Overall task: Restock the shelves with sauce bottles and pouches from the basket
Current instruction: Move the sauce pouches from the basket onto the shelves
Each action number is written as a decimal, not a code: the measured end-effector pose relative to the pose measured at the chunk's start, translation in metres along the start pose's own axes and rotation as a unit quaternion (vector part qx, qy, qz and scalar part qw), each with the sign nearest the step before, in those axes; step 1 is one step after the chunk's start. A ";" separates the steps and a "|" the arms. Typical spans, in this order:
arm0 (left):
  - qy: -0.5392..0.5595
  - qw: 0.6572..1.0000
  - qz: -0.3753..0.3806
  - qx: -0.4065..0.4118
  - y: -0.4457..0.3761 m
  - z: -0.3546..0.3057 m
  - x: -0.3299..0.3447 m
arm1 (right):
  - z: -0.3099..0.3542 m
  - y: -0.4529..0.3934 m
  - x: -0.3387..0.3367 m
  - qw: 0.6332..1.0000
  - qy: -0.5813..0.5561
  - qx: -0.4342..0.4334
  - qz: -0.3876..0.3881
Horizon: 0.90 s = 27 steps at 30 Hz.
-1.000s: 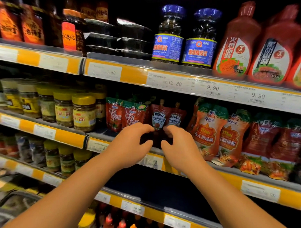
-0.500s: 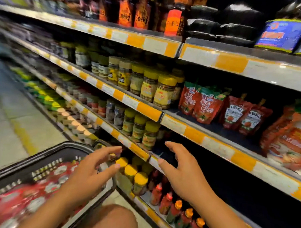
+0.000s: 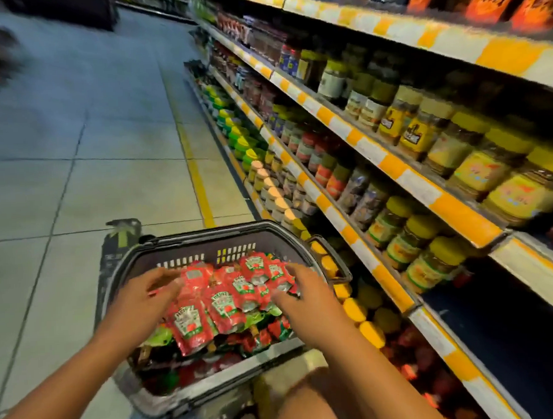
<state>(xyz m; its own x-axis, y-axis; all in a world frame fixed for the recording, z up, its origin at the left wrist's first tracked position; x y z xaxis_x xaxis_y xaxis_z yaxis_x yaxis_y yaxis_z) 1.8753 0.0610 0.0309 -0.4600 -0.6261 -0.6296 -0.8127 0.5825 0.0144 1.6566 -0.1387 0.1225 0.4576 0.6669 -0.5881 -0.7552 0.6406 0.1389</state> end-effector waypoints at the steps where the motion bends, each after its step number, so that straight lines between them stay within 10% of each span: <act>1: -0.004 1.000 -0.008 -0.017 -0.002 0.012 0.000 | 0.003 -0.009 0.011 1.000 -0.003 0.001 0.013; 27: -0.230 0.958 0.063 -0.162 0.005 0.057 0.094 | -0.100 -0.093 0.143 0.976 -0.016 0.216 -0.003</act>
<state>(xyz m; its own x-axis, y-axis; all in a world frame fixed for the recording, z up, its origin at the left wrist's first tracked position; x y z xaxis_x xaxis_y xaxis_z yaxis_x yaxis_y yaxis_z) 1.8483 0.0349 -0.0728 -0.4148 -0.2234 -0.8821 -0.8641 0.4005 0.3050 1.7456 -0.1409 -0.0538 0.4810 0.6690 -0.5667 -0.4860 0.7414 0.4627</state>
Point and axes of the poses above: each hand's wrist, its own y-axis away from the middle knuckle, its own x-axis out of the palm, z = x × y, the point moved 7 cm from there along -y, towards the middle knuckle, and after that the axes turned 15 degrees about -y, right-handed, at the moved point
